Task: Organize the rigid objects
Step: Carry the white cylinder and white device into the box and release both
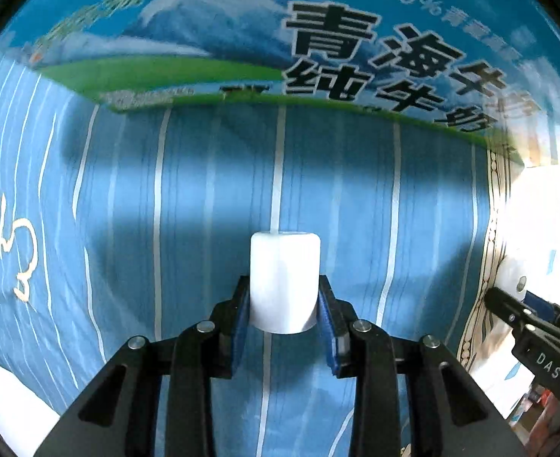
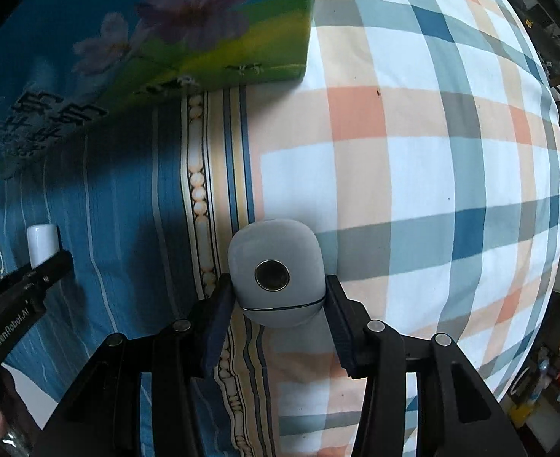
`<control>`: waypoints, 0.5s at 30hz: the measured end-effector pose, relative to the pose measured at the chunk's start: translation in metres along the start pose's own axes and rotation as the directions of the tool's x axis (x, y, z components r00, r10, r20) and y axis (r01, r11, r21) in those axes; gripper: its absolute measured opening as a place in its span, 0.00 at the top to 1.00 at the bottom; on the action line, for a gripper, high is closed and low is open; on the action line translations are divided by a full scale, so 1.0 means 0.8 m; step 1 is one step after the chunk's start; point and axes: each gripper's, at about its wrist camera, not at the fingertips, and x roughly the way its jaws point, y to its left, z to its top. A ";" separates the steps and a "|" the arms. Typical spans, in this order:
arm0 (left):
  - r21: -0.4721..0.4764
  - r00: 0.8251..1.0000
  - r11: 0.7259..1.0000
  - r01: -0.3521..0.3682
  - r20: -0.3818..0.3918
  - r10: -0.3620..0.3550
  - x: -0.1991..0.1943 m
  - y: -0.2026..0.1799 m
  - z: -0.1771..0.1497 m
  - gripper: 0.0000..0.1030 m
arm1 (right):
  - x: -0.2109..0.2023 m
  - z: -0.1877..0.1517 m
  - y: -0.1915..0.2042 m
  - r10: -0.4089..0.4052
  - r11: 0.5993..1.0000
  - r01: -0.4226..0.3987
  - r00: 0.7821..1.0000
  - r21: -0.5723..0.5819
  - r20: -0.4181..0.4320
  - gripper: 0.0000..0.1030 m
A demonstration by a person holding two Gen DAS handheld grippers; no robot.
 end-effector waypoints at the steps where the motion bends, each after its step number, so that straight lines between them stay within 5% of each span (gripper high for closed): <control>1: -0.005 1.000 1.000 0.001 0.001 -0.001 -0.001 0.000 -0.003 0.71 | 0.000 -0.002 0.002 0.000 1.000 0.000 1.000 -0.001 -0.004 0.52; 15: 0.000 1.000 1.000 0.019 -0.022 -0.019 -0.004 -0.020 -0.119 0.71 | 0.024 -0.096 0.050 0.008 0.996 -0.017 0.996 -0.092 -0.094 0.52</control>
